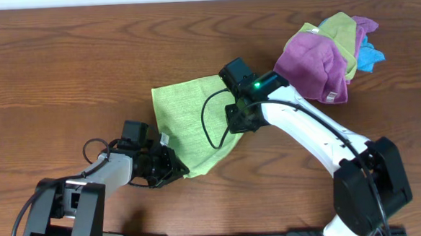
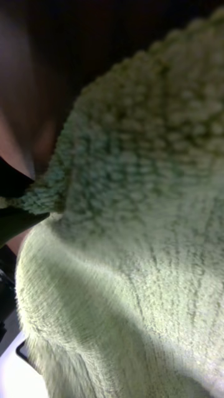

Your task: Fold the cloth

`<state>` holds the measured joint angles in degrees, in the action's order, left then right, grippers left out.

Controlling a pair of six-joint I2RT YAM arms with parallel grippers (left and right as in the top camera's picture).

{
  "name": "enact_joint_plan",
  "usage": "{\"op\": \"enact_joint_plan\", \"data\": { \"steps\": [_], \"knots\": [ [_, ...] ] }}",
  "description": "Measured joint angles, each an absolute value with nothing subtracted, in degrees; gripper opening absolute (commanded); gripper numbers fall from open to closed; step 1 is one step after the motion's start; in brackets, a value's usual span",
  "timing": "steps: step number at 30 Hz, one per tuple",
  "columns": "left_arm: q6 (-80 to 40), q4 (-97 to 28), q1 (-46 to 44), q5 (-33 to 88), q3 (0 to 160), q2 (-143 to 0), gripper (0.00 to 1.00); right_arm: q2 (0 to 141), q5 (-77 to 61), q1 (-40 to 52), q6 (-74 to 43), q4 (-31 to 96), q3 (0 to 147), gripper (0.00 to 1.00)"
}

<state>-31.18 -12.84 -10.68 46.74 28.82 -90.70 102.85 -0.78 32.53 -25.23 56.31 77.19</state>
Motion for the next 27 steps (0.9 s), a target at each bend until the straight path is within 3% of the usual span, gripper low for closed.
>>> {"op": "enact_joint_plan", "data": {
  "steps": [8, 18, 27],
  "knots": [
    [-30.4, -13.8, -10.7, 46.8, 29.0, -90.7, 0.06, 102.8, -1.3, 32.5, -25.2, 56.3, 77.2, 0.01],
    [-23.8, -33.6, -10.2, 44.3, 37.8, -84.8, 0.06, 101.2, 2.9, 32.5, -25.7, 57.2, 77.2, 0.02],
    [-26.6, -32.2, -9.0, 40.0, 46.2, -76.8, 0.06, 99.7, 5.2, 32.5, -19.8, 42.9, 77.2, 0.01]
  ]
}}
